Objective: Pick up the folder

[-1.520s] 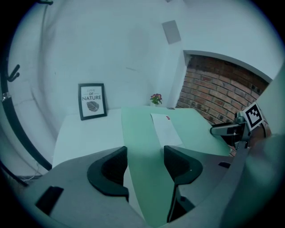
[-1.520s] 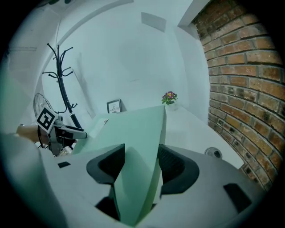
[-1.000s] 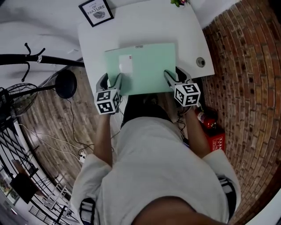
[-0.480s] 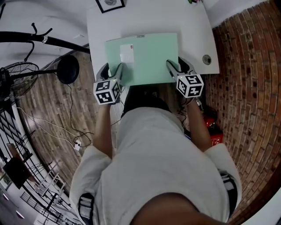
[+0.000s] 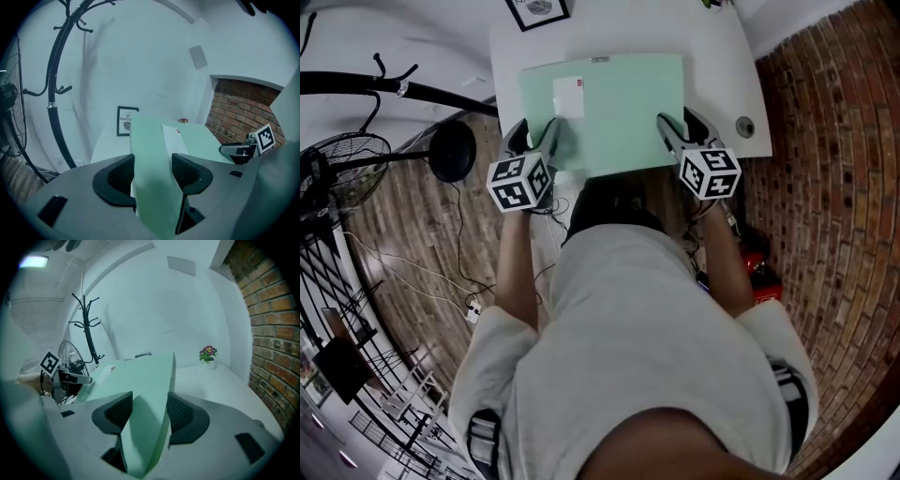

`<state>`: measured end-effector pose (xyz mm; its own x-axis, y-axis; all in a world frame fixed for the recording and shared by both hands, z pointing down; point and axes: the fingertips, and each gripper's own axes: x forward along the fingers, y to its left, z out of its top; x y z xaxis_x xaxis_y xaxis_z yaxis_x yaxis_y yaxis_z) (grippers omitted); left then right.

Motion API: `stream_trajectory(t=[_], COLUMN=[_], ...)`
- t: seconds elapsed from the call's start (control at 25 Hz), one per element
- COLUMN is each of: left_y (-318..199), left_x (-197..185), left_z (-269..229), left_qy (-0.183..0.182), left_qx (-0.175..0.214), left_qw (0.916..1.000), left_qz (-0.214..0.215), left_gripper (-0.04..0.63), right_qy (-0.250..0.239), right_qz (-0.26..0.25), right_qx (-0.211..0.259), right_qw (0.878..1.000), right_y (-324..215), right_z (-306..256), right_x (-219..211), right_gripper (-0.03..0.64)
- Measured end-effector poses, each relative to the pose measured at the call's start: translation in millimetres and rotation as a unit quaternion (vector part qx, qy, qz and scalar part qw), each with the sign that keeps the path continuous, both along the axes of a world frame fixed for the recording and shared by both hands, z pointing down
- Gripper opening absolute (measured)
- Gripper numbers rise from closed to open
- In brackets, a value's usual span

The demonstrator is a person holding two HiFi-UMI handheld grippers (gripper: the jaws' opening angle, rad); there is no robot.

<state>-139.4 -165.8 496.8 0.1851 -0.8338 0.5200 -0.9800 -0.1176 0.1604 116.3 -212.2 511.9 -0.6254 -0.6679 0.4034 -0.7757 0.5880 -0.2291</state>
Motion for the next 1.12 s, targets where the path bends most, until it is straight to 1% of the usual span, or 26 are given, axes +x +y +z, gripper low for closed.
stream_trajectory(t=[0.4,0.64,0.76,0.92,1.12], left_y=[-33.6,-54.7,-63.2,-73.2,-78.7], left_x=[6.5,12.4,16.7,24.2,26.4], left_z=[-54.4,-79.2,-97.8,-122.4,-140.4], left_qy=[-0.003,0.009,0.027,0.023,0.015], left_qx=[0.06,0.088,0.107,0.135,0.158], left_qw=[0.9979,0.9952,0.9926,0.988,0.9838], left_qz=[0.023,0.043,0.051,0.072,0.083], left_gripper=[0.259,0.259,0.259,0.259,0.259], right_qy=[-0.003,0.005,0.001,-0.006,-0.004], right_qz=[0.026,0.046,0.058,0.074,0.085], right_qx=[0.071,0.116,0.135,0.159,0.187], right_qw=[0.997,0.992,0.989,0.984,0.979], right_y=[-26.0,-37.5,-42.0,-47.0,-44.8], right_z=[-63.8,-102.2,-120.9,-143.7,-162.4], right_x=[8.6,16.5,21.3,29.4,32.0], right_gripper=[0.221,0.221,0.221,0.22,0.219])
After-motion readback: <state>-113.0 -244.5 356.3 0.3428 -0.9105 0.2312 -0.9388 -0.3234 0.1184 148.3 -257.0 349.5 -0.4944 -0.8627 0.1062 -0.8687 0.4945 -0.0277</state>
